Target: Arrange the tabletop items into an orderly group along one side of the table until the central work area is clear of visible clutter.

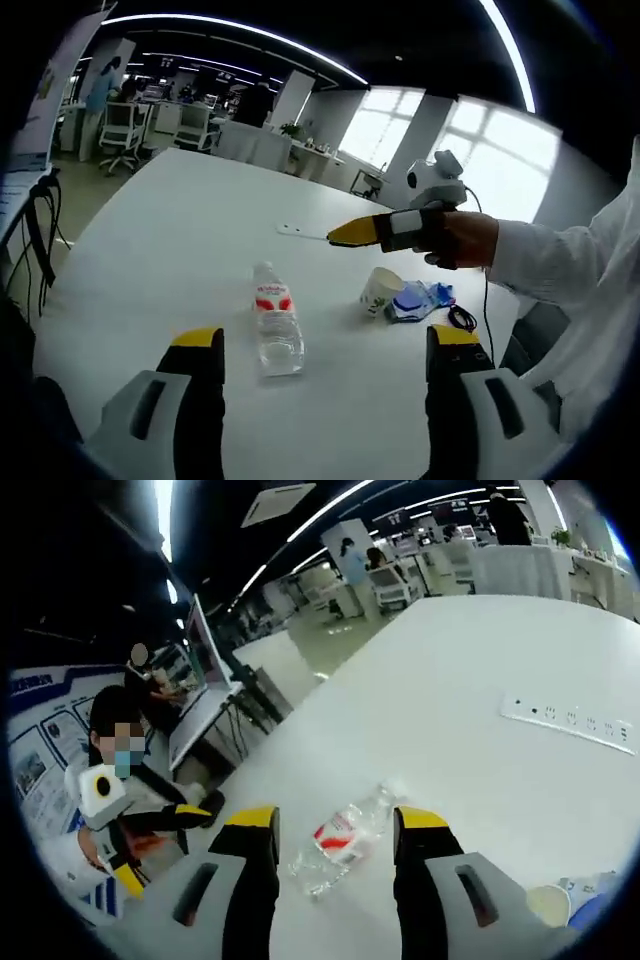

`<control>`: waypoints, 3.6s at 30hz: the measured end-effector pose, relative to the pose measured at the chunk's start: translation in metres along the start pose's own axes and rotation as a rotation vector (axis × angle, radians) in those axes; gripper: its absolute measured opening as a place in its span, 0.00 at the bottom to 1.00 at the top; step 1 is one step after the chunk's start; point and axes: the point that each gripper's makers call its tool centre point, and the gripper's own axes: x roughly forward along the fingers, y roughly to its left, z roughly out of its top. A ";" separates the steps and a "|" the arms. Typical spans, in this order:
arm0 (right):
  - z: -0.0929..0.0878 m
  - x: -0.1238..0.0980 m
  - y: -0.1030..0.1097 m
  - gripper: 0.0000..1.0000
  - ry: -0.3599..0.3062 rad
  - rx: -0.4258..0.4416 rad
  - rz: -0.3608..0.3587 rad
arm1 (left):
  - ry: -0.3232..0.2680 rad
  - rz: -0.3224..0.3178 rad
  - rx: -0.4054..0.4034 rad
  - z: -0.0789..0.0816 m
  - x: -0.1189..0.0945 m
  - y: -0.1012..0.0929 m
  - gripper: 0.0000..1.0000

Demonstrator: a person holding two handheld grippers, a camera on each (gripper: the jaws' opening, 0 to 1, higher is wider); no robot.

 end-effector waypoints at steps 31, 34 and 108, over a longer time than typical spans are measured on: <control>-0.029 0.095 -0.062 0.35 0.115 0.341 -0.234 | 0.031 -0.077 -0.017 -0.007 0.004 0.035 0.83; -0.031 0.102 -0.068 0.35 0.125 0.367 -0.237 | 0.033 -0.079 -0.015 -0.009 0.005 0.036 0.83; -0.015 -0.010 0.048 0.18 -0.171 -0.179 -0.099 | 0.261 -0.408 0.237 -0.040 0.106 -0.015 0.35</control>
